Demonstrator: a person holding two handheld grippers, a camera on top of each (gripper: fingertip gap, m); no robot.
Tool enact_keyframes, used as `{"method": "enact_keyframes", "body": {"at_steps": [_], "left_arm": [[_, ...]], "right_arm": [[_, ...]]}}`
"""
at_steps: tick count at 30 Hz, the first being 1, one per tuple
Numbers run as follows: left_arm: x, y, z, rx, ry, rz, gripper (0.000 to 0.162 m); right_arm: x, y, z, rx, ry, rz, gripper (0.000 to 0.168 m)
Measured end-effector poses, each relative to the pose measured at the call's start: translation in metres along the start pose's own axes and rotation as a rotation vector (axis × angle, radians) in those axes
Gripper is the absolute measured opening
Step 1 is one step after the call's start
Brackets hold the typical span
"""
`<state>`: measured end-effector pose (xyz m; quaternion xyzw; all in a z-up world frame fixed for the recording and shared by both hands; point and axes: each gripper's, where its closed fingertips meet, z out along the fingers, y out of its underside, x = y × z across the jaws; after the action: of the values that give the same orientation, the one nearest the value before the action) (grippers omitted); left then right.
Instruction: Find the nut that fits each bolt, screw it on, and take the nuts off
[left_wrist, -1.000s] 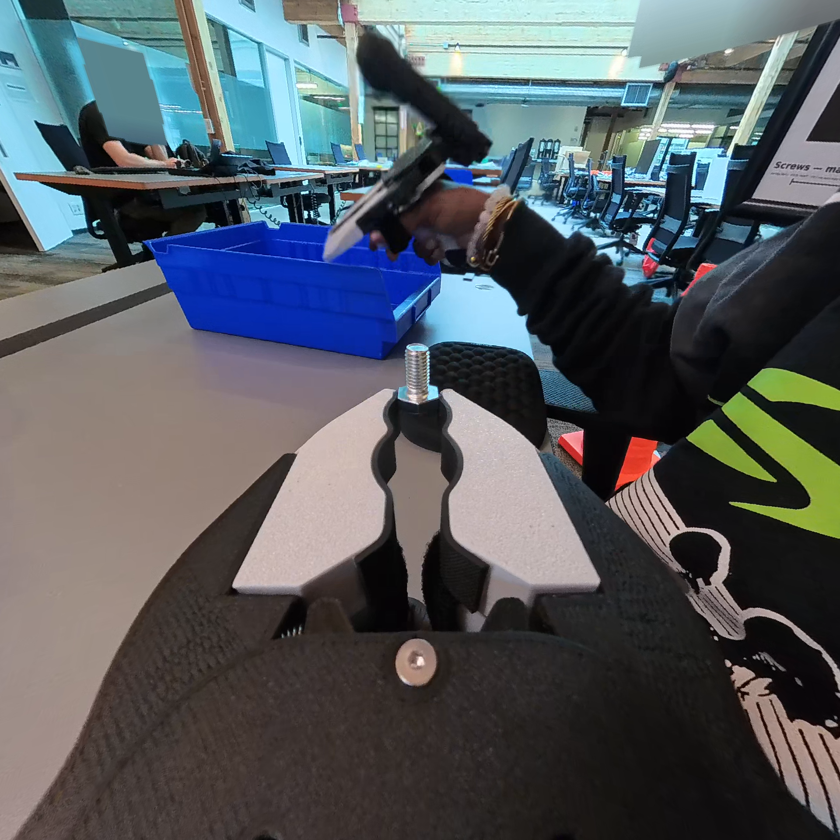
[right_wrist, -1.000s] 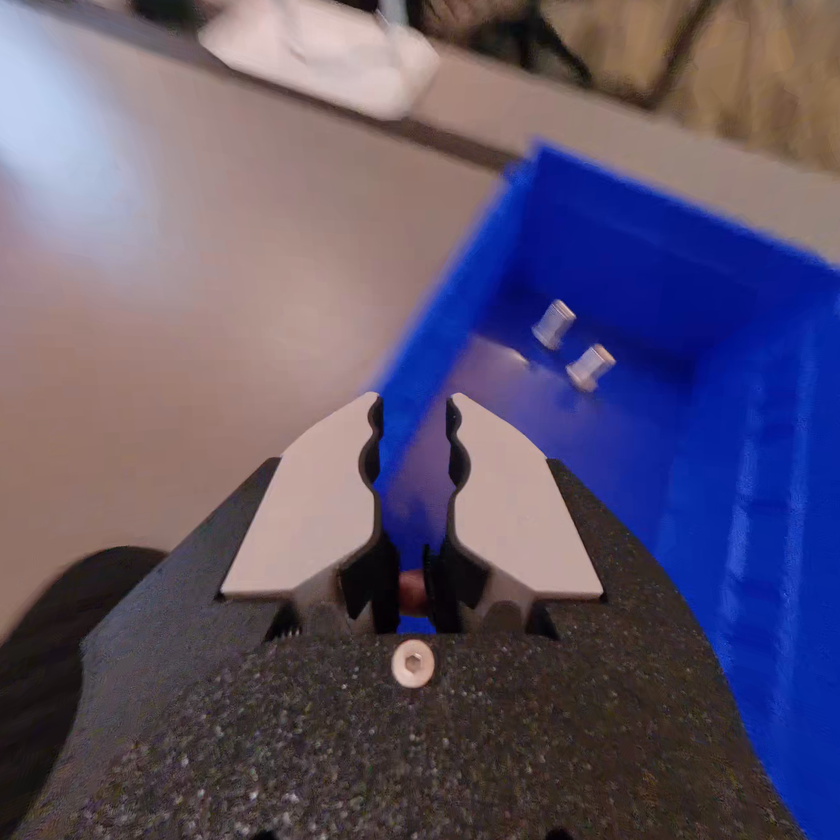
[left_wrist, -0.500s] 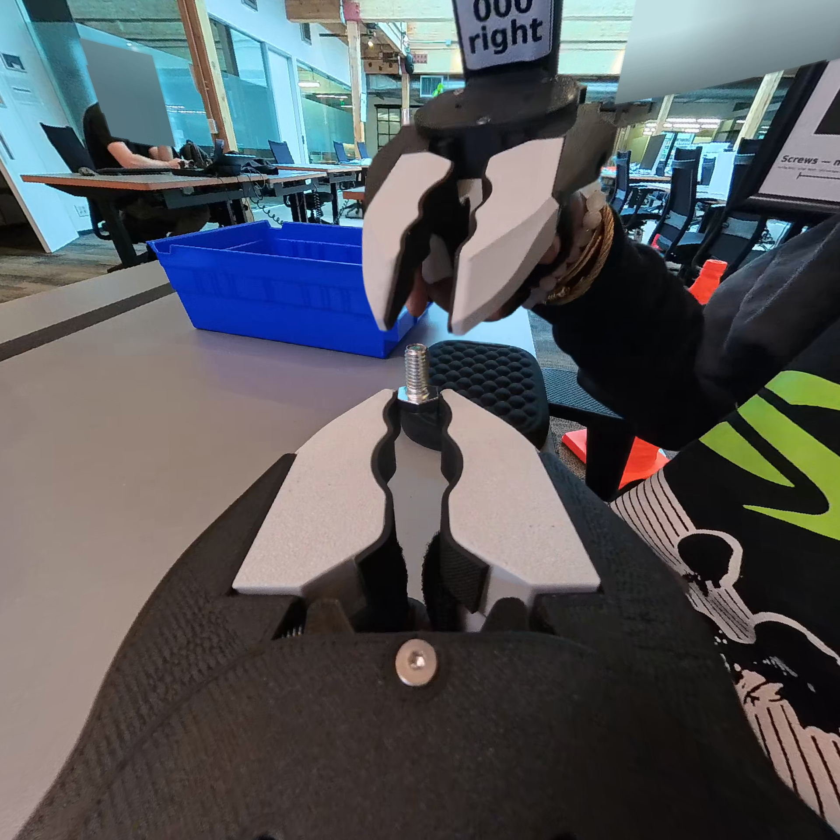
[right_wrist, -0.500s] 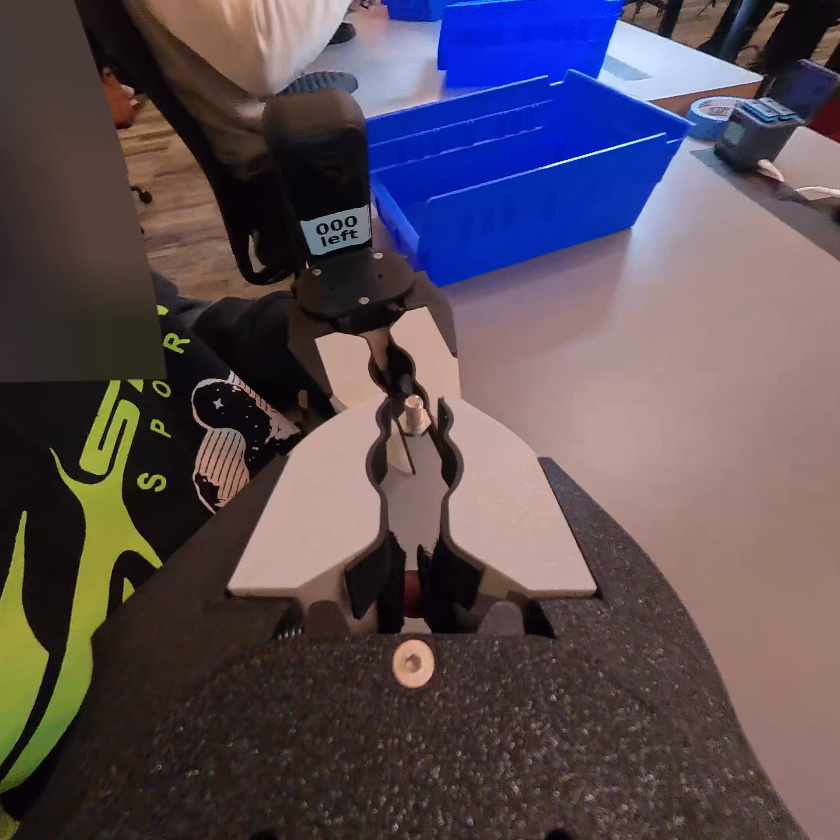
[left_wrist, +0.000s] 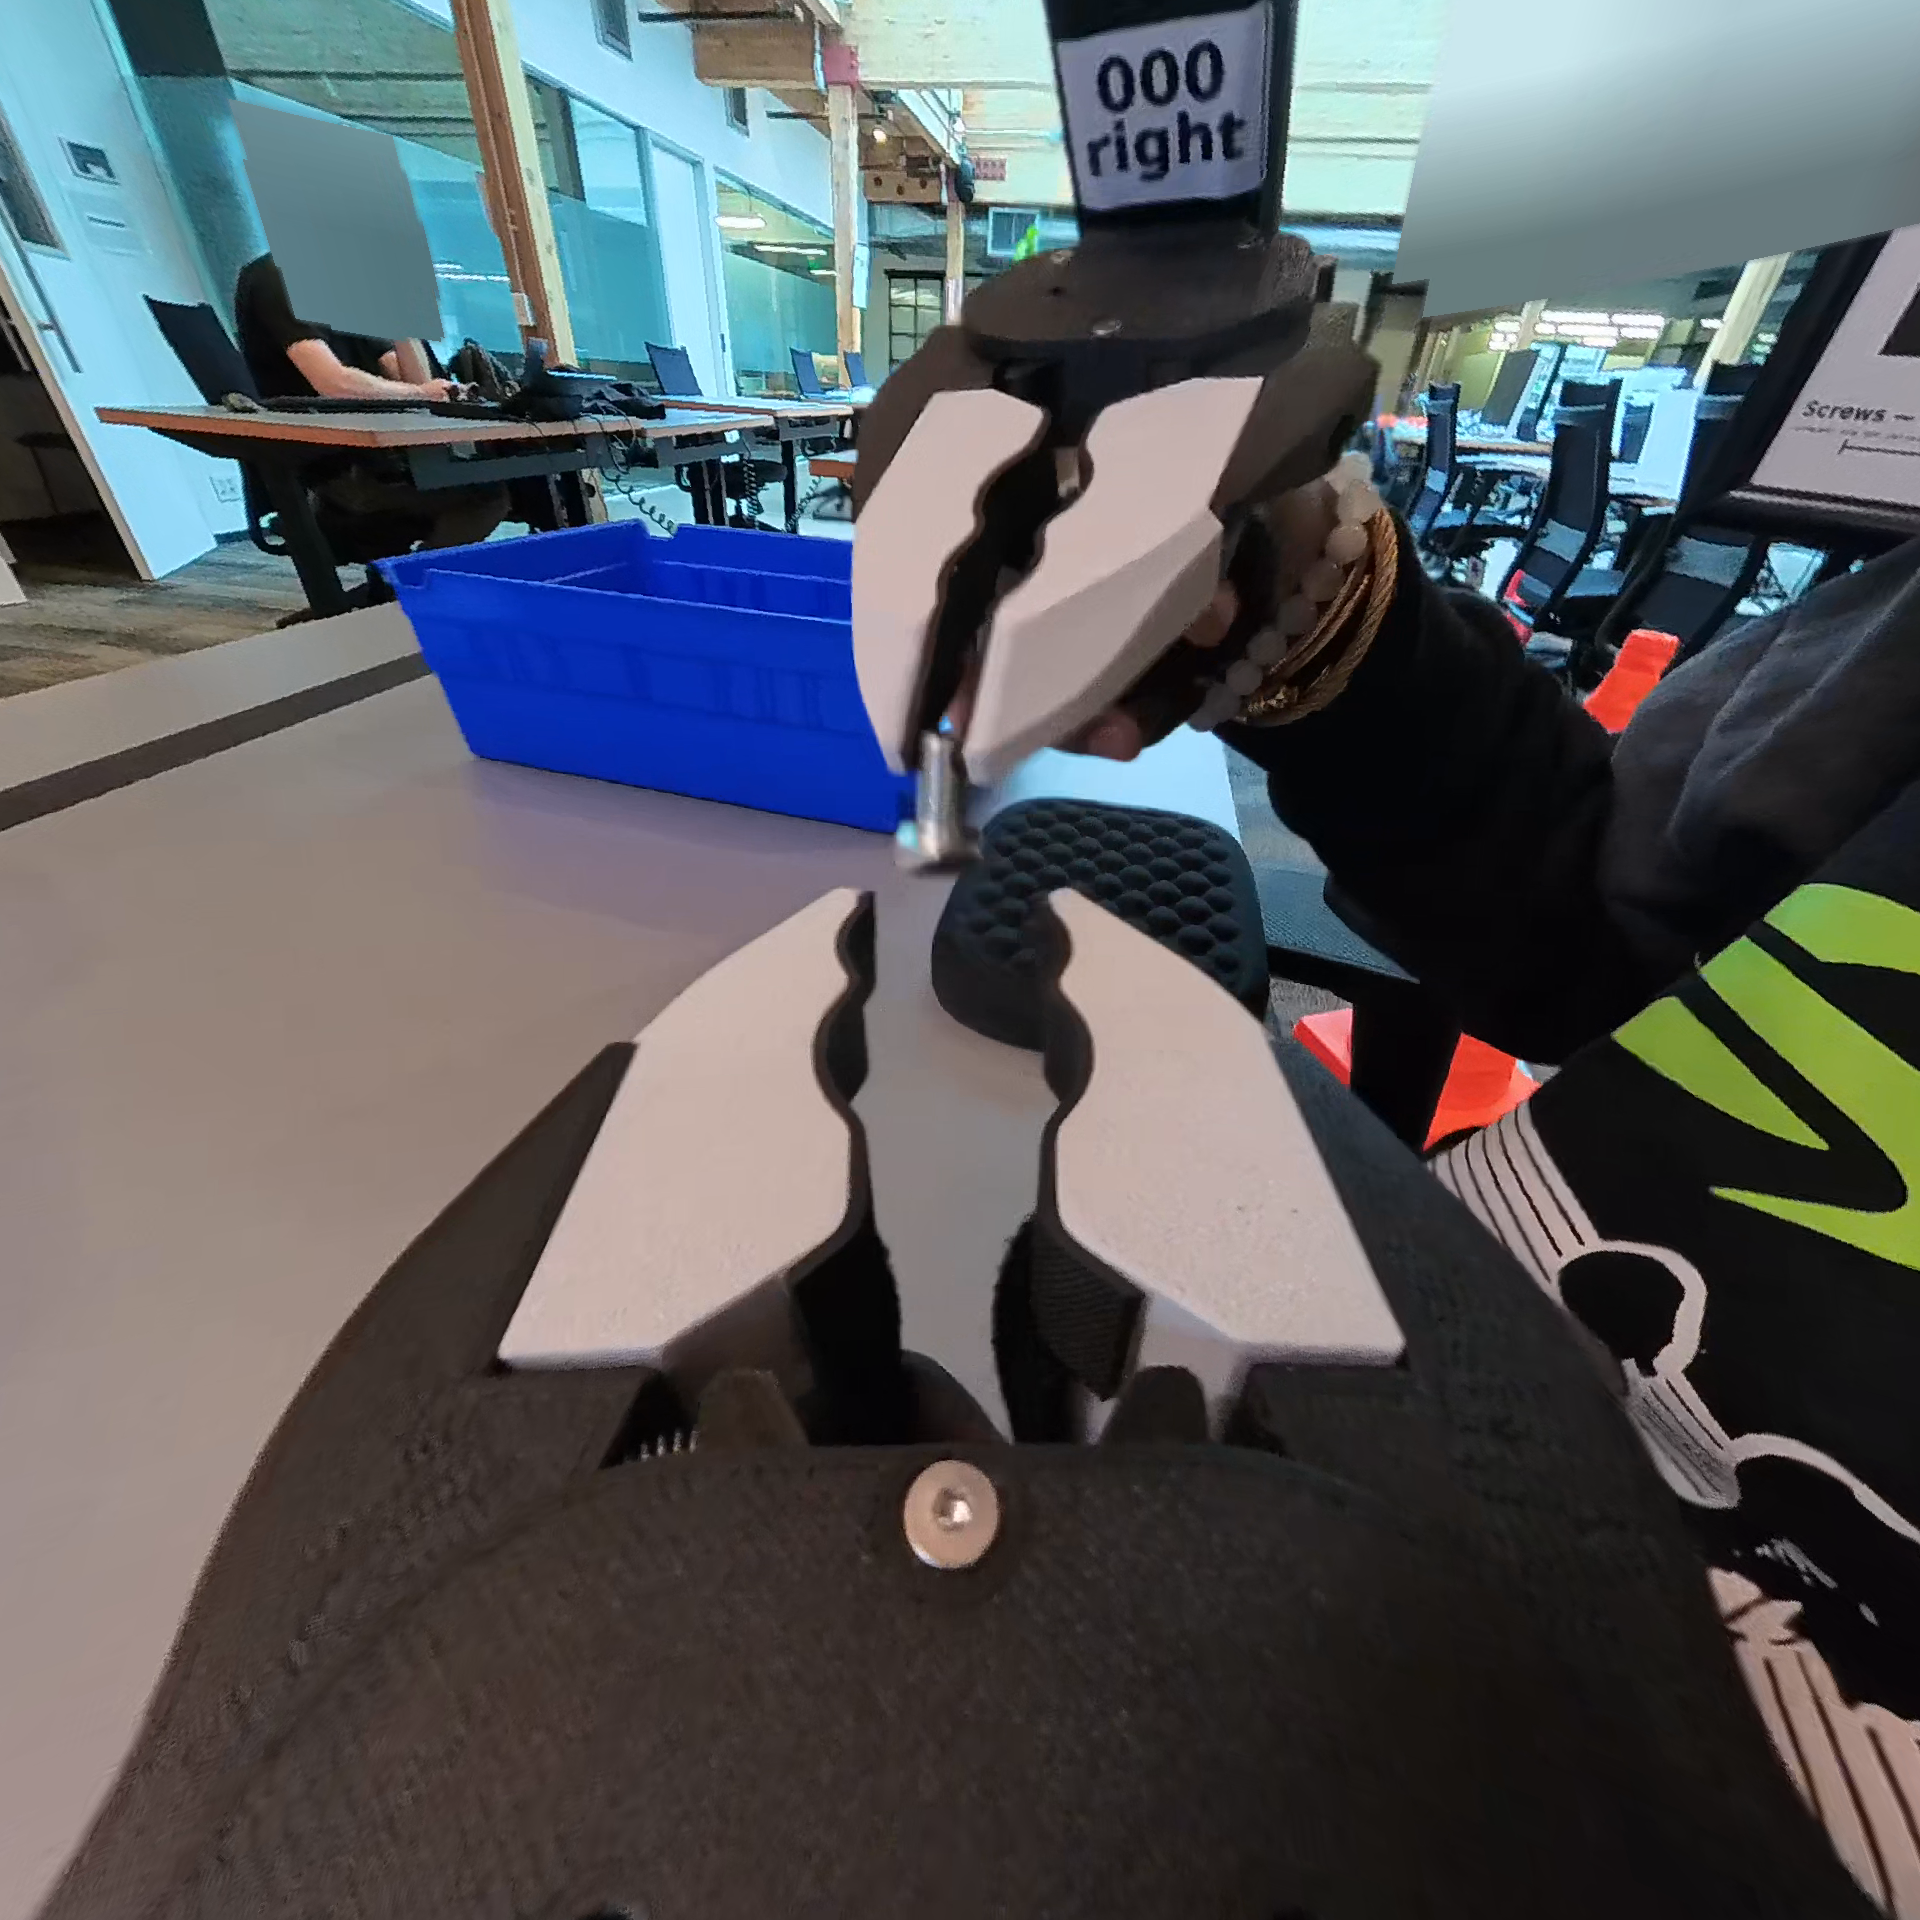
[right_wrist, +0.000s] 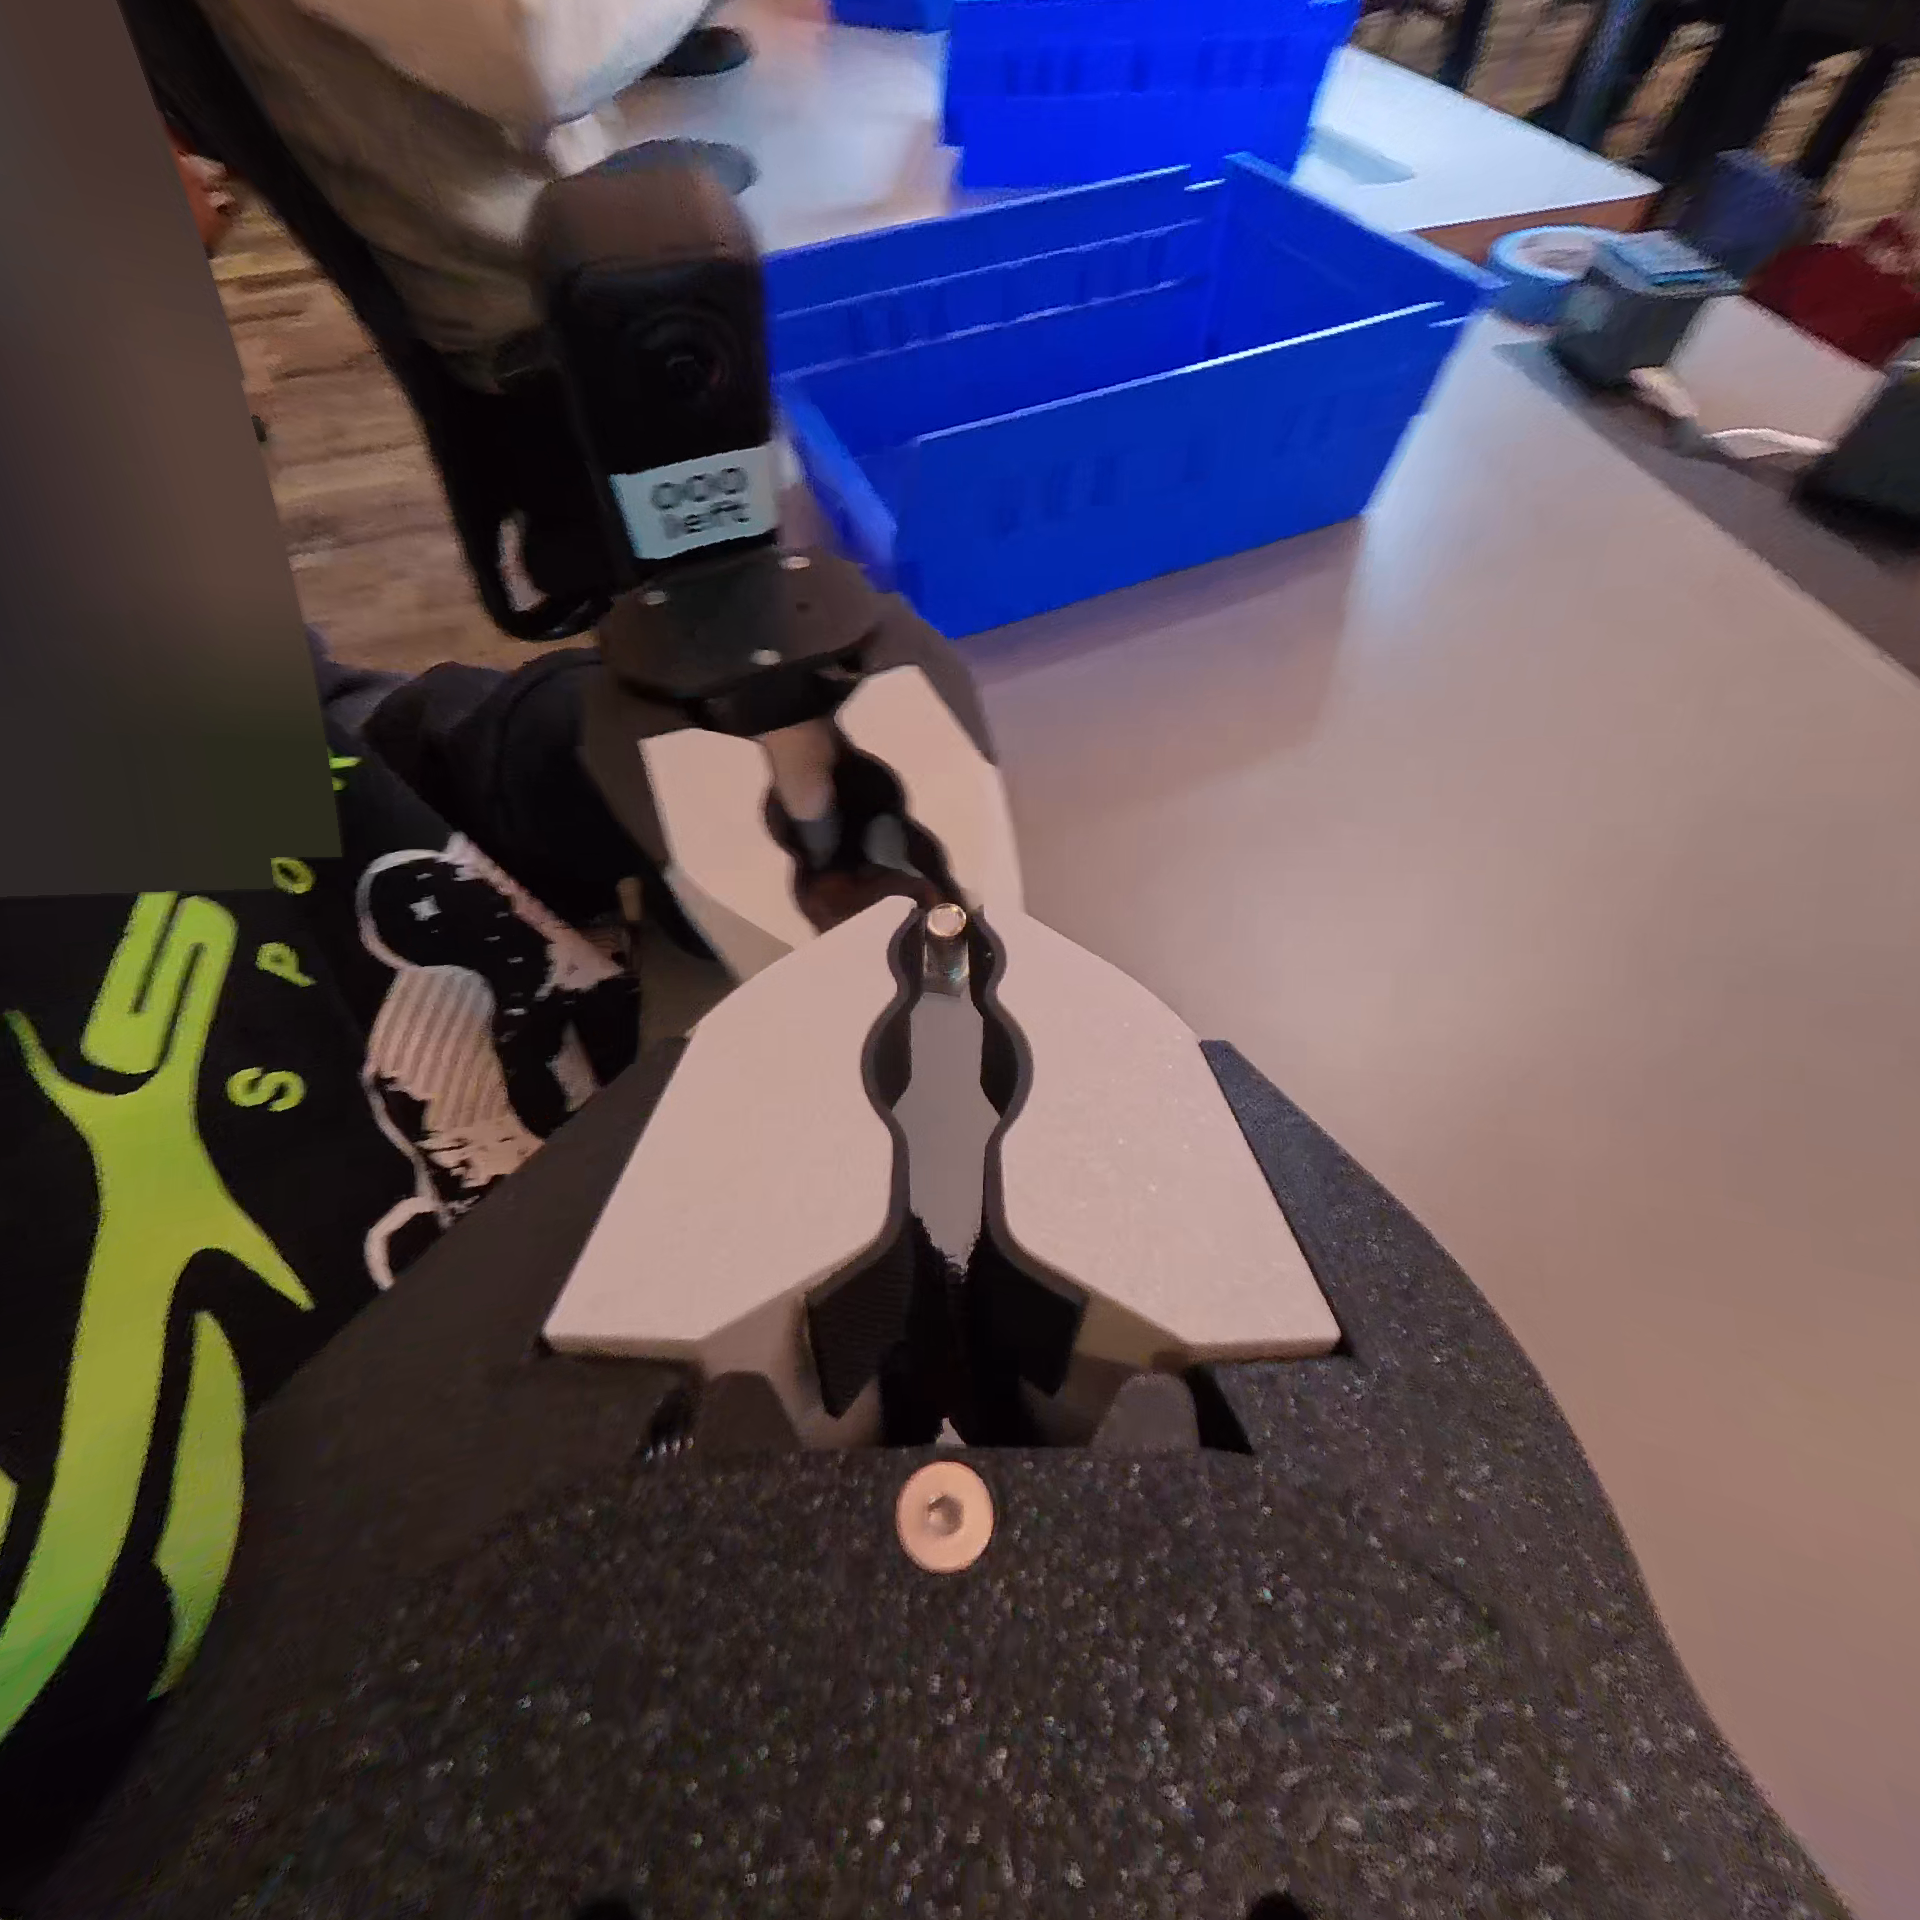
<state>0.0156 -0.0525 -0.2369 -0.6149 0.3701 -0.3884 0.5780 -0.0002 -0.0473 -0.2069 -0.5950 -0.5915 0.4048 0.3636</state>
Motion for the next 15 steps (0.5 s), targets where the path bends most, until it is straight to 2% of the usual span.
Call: {"method": "enact_keyframes", "body": {"at_steps": [3, 8, 12, 15], "left_arm": [[-0.007, -0.004, -0.002, 0.029, -0.028, -0.035, 0.042], [-0.010, -0.006, -0.004, 0.047, -0.044, -0.046, 0.048], [-0.011, -0.006, -0.004, 0.052, -0.046, -0.057, 0.048], [-0.012, -0.007, -0.005, 0.057, -0.047, -0.065, 0.048]], "right_arm": [[0.051, 0.004, -0.033, 0.001, 0.215, 0.044, 0.008], [0.159, 0.033, -0.122, 0.021, 0.603, 0.220, 0.008], [0.225, 0.068, -0.190, 0.058, 0.837, 0.366, 0.008], [0.261, 0.105, -0.222, 0.034, 0.964, 0.475, 0.008]]}}
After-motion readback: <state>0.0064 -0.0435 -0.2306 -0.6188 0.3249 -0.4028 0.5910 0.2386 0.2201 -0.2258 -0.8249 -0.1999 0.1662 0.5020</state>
